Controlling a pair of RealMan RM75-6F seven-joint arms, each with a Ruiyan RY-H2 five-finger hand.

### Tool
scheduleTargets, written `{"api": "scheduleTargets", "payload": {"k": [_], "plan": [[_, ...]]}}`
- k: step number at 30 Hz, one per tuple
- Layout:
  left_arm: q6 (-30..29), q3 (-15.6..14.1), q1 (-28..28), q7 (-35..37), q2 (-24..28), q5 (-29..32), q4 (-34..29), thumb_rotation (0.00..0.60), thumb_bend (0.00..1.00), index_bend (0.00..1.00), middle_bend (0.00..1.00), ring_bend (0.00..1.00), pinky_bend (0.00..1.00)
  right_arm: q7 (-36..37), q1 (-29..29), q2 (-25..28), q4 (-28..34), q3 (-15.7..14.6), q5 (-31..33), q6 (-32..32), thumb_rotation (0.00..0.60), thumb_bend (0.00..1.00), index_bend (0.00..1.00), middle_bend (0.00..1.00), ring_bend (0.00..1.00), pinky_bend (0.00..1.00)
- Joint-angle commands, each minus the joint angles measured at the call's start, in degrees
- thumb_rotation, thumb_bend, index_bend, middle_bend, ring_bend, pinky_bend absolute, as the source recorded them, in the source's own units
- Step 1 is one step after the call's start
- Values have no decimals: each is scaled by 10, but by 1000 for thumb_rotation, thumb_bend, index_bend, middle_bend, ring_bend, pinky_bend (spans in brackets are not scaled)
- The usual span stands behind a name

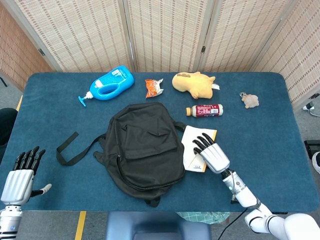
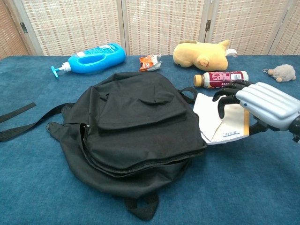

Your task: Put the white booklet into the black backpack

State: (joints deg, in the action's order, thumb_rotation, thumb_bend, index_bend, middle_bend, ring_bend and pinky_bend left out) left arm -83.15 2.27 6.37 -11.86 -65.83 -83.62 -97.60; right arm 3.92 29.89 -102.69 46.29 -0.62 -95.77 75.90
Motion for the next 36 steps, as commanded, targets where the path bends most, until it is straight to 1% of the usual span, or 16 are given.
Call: {"api": "scheduleTargets", "payload": {"k": [1, 7, 12, 15, 23, 29, 33, 36], "plan": [[0, 0, 0, 0, 0, 0, 0, 600, 122, 36, 41, 61, 0, -3, -1, -1, -2, 0, 2, -3, 600, 366, 580, 317, 207, 152], [1, -1, 1, 0, 0, 0, 0, 600, 122, 36, 41, 61, 0, -13, -2, -1, -10, -1, 7, -12, 600, 365, 650, 343, 222, 159], [2, -2, 1, 2, 1, -2, -1, 600, 122, 36, 41, 61, 0, -20, -1, -3, -27, -5, 0, -6, 600, 366, 667, 343, 219, 159], [3, -2, 2, 3, 2, -4, 0, 600, 122, 38, 41, 62, 0, -12, -3, -5, -37, -2, 0, 7, 600, 365, 671, 342, 217, 159], [14, 0, 18, 7, 8, -23, 1, 600, 122, 48, 41, 61, 0, -7, -21, -4, -85, 11, -6, 90, 600, 369, 729, 366, 236, 159], [54, 6, 57, 8, 20, -50, -1, 600, 122, 50, 41, 61, 0, 7, -34, 14, -101, 25, -6, 155, 600, 369, 748, 376, 244, 159], [96, 11, 97, 21, 32, -74, -7, 600, 122, 54, 43, 63, 0, 1, -35, 40, -86, 35, -9, 192, 600, 369, 749, 378, 248, 159], [138, 14, 132, 38, 36, -87, -9, 600, 123, 62, 49, 67, 0, -12, -35, 68, -58, 43, -12, 218, 600, 369, 749, 378, 247, 159]]}}
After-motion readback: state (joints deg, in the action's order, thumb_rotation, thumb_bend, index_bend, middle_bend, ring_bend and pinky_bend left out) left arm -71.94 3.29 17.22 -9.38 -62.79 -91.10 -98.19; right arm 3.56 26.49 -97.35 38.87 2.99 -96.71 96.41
